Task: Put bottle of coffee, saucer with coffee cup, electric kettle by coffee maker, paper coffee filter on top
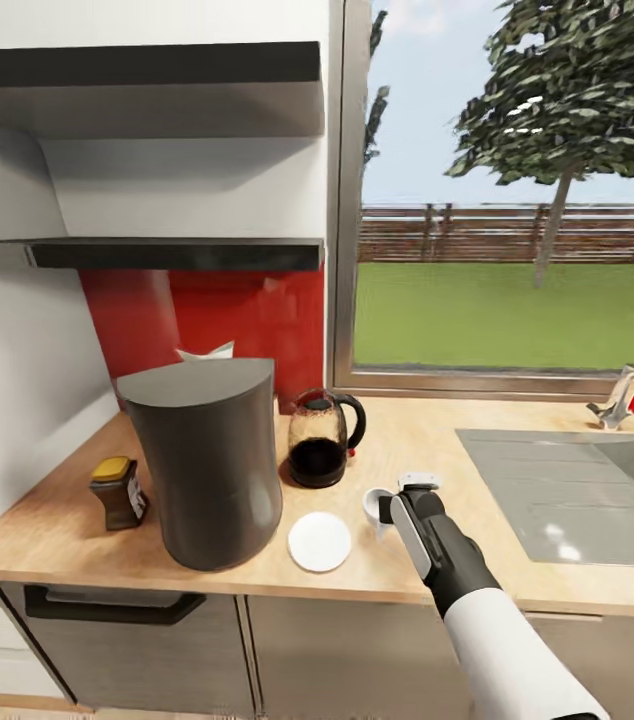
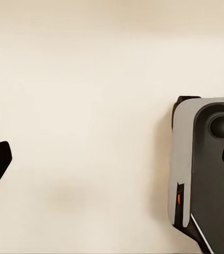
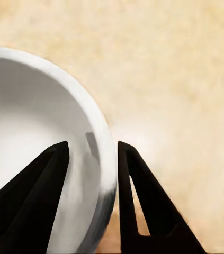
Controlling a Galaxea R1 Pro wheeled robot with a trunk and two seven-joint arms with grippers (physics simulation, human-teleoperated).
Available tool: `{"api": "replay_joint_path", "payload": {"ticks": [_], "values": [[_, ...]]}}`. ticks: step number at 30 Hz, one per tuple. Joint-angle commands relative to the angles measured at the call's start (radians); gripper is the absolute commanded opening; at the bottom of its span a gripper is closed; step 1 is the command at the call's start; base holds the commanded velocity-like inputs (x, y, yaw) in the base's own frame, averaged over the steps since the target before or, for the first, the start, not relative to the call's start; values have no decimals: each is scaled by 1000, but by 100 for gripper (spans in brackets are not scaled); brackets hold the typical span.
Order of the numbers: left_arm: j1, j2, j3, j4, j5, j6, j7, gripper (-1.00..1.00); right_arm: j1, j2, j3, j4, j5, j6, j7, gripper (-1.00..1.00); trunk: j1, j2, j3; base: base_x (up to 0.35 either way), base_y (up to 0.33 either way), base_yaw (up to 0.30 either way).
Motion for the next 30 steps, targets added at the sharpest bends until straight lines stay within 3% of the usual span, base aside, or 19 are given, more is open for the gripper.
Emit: {"api": "replay_joint_path", "payload": {"ticks": [1, 6, 15, 24, 30], "values": [[0, 0, 9, -1, -9, -1, -5, 100, -1, 0, 2, -1, -12, 2, -8, -100, 0, -2, -2, -268, 223, 0], [0, 0, 9, -1, -8, -1, -5, 100, 0, 0, 2, 1, -12, 2, -8, -100, 0, -2, -2, -165, 260, 0], [0, 1, 10, -1, -8, -1, -5, 100, 0, 0, 2, 1, -12, 2, -8, -100, 0, -2, -2, -7, 103, 0], [0, 1, 10, -1, -8, -2, -5, 100, 0, 0, 2, 1, -12, 2, -8, -100, 0, -2, -2, 0, 261, 0], [0, 1, 12, -1, -8, -2, -5, 100, 0, 0, 2, 1, -12, 2, -8, -100, 0, -2, -2, 0, 63, 0]]}}
